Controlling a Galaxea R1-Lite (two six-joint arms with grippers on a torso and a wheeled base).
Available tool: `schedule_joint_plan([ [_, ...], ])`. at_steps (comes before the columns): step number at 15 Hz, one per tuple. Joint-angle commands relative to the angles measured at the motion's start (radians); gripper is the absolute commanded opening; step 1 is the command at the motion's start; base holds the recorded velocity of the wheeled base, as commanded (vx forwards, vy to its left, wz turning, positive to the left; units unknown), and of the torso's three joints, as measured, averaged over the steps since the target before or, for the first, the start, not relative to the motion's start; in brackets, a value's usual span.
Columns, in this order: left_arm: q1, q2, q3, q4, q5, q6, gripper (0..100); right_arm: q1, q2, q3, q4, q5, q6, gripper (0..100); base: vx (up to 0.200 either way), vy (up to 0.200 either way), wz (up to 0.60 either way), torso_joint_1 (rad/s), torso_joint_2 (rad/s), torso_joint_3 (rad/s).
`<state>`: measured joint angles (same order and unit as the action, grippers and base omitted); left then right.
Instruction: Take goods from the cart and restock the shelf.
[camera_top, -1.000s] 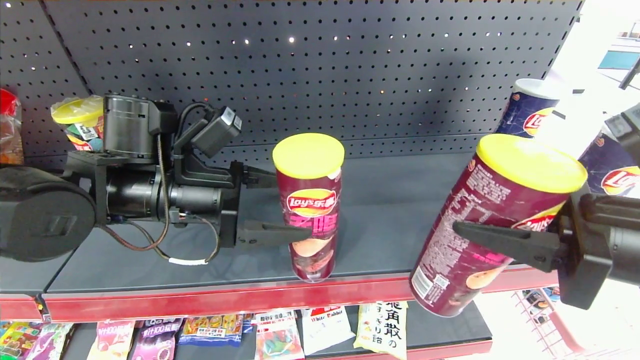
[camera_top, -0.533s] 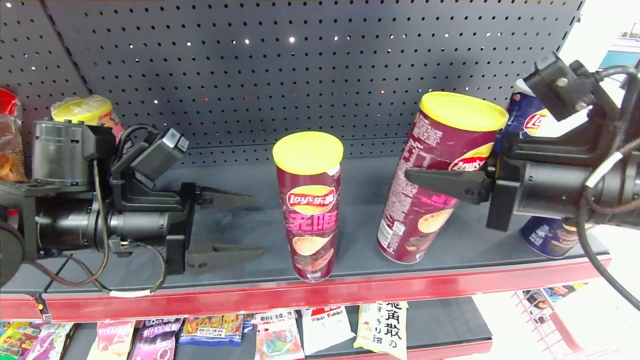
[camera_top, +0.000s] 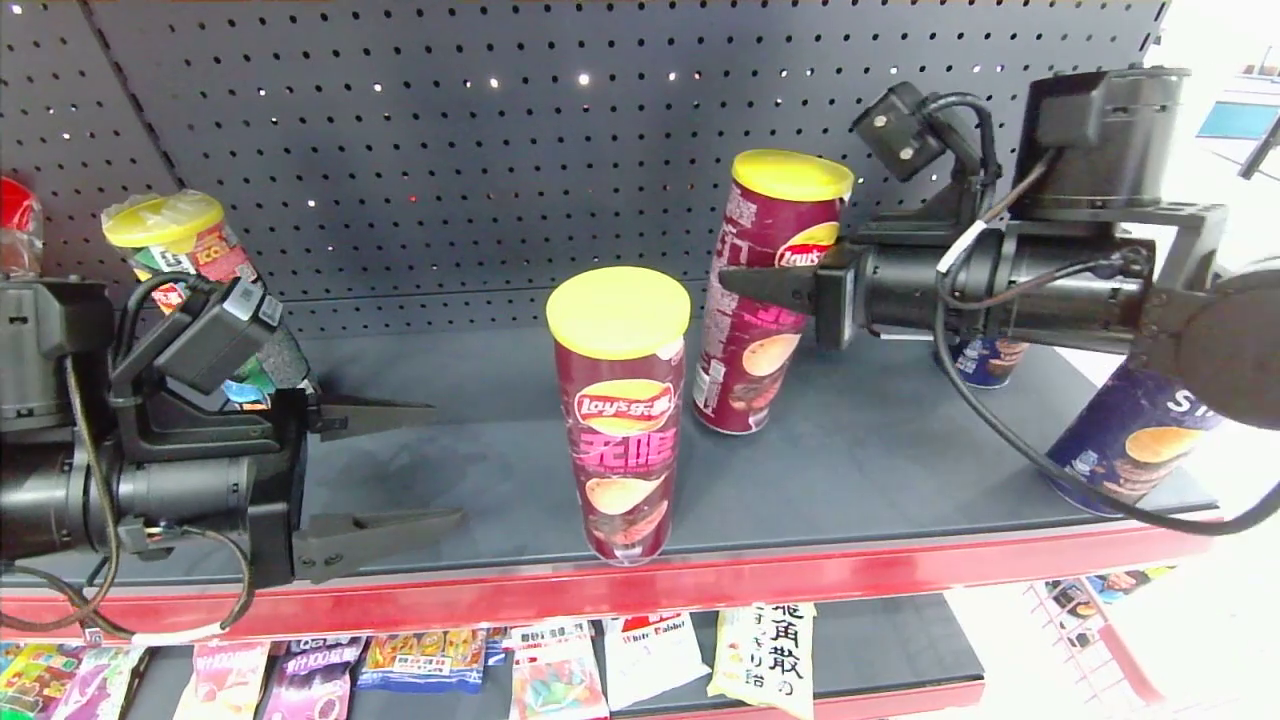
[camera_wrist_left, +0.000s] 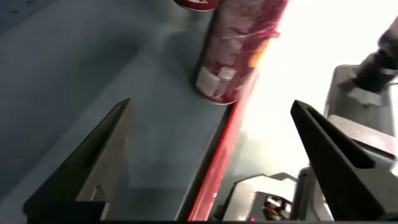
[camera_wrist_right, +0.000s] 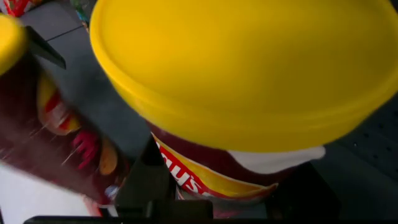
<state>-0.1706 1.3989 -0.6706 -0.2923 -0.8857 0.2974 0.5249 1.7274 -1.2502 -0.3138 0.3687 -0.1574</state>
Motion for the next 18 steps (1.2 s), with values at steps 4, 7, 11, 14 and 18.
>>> schedule_joint_plan([
  [4, 0.011, -0.026, 0.023, 0.002, 0.008, 0.005, 100, 0.021, 0.182, -0.190, -0.001, -0.010, -0.014, 0, 0.000, 0.000, 0.00, 0.000, 0.00, 0.000],
  [7, 0.011, -0.029, 0.031, -0.002, 0.010, 0.000, 100, 0.052, 0.215, -0.238, 0.007, -0.007, -0.016, 0, 0.000, 0.000, 0.00, 0.000, 0.00, 0.000],
  [11, 0.011, -0.029, 0.026, -0.002, 0.011, 0.000, 100, 0.072, 0.241, -0.252, 0.010, -0.007, -0.017, 0, 0.000, 0.000, 0.00, 0.000, 0.00, 0.000],
  [14, 0.011, -0.029, 0.025, -0.002, 0.010, 0.000, 100, 0.073, 0.238, -0.238, 0.012, -0.007, -0.020, 0, 0.000, 0.000, 0.00, 0.000, 0.00, 0.000],
  [18, 0.011, -0.028, 0.025, -0.002, 0.010, -0.001, 100, 0.069, 0.228, -0.225, 0.013, -0.007, -0.020, 0, 0.000, 0.000, 0.00, 0.000, 0.00, 0.000],
])
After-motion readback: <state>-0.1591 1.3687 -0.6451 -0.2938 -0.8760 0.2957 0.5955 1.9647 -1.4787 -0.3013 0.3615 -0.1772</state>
